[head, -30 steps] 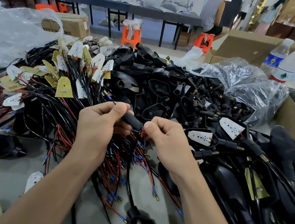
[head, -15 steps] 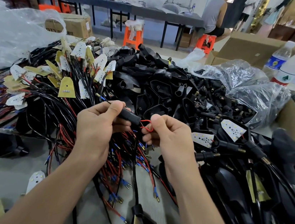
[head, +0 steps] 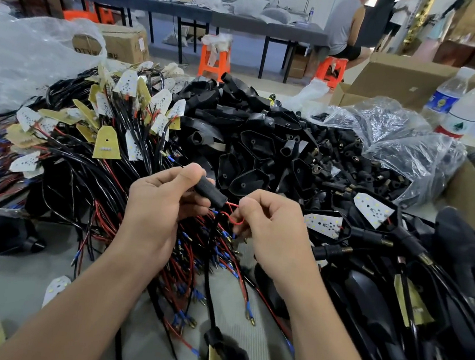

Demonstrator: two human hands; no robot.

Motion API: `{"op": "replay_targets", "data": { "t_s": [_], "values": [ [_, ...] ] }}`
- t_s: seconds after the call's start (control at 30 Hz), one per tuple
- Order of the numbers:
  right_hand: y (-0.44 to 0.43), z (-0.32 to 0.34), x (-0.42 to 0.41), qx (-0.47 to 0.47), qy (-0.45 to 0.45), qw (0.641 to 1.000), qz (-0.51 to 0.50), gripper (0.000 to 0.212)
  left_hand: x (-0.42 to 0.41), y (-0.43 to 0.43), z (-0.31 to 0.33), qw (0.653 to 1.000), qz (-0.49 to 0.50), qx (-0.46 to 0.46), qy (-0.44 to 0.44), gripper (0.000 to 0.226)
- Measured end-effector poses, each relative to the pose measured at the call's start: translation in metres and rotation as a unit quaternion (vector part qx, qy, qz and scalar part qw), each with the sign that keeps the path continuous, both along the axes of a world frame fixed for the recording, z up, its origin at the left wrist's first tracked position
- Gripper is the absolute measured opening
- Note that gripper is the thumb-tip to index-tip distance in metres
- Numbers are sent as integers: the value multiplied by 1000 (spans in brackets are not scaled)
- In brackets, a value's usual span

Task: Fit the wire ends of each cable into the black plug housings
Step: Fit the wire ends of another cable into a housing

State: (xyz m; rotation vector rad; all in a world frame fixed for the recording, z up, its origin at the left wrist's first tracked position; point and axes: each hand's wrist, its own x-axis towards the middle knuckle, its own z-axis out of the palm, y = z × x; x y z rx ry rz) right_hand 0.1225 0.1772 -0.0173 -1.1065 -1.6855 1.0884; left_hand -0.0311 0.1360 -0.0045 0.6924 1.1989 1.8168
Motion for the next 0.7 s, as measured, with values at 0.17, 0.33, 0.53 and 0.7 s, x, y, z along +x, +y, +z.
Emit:
{"op": "replay_targets", "data": {
  "t_s": [0.17, 0.33, 0.53, 0.7],
  "values": [
    [-7, -3, -8, 67, -43, 997, -15, 25, 7, -2, -1, 1000, 4, -1, 12, 27],
    [-8, 6, -5, -74, 107, 991, 14, 26, 5, -1, 3, 1000, 21, 4, 5, 29],
    [-12, 12, 3, -198, 195, 941, 191, 31, 2, 0, 1, 999, 26, -13, -38, 28],
    [-13, 15, -2, -200, 196, 947, 155, 34, 2, 0, 0, 998, 36, -9, -50, 20]
  ]
}}
